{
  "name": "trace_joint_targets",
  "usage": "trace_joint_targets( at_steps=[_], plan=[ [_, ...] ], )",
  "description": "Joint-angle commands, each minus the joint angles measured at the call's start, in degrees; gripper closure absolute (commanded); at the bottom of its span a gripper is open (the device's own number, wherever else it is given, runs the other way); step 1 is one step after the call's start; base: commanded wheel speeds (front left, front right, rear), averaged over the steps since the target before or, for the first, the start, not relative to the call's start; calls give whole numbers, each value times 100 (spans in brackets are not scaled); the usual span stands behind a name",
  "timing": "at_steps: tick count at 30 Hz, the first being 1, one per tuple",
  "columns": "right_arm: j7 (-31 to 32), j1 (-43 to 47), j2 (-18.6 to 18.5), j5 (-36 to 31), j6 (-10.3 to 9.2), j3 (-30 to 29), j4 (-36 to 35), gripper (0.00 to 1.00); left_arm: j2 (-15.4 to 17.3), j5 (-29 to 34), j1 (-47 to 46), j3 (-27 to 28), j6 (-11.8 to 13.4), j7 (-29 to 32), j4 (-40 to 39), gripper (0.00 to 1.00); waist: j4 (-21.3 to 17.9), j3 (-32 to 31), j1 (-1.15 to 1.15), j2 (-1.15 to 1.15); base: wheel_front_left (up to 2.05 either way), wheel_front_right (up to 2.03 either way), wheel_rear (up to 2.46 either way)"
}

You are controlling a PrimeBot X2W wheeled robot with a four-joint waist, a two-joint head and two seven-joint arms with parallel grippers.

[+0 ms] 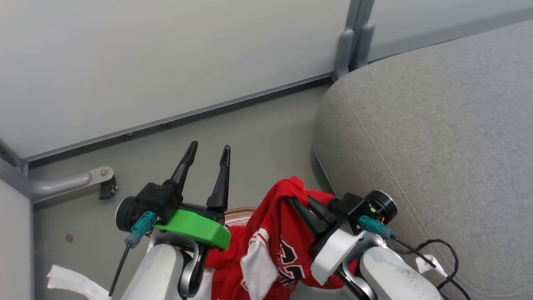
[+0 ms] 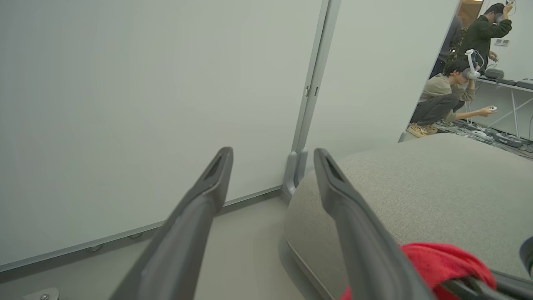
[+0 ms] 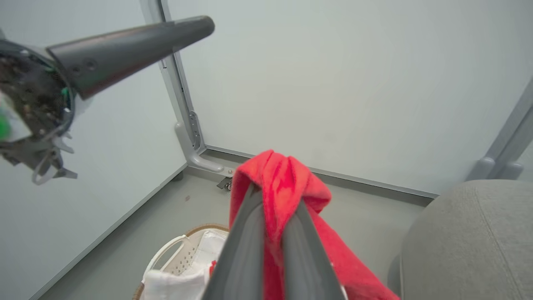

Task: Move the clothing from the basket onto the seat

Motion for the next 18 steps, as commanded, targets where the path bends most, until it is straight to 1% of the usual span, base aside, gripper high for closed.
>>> trace_joint_targets(
  at_steps=[1, 6, 12, 18],
  plan=[
    [-28, 110, -36, -21, -6, -75, -106, 100, 21, 117, 78, 64, -47, -3, 28, 0, -611, 146, 0, 0, 0, 0, 0],
    [-28, 277, -92, -36, -6, -264, -408, 100, 23, 235, 180, 254, -91, -3, 99, 0, -1238, 230, 0, 0, 0, 0, 0],
    [-28, 410, -154, -51, -6, -446, -662, 100, 23, 271, 245, 360, -122, -3, 114, 0, -1871, 282, 0, 0, 0, 0, 0],
    [-28, 523, -256, -255, -6, -981, -1031, 100, 27, 240, -40, 85, -139, -3, 224, 0, -1988, 465, 0, 0, 0, 0, 0]
  ],
)
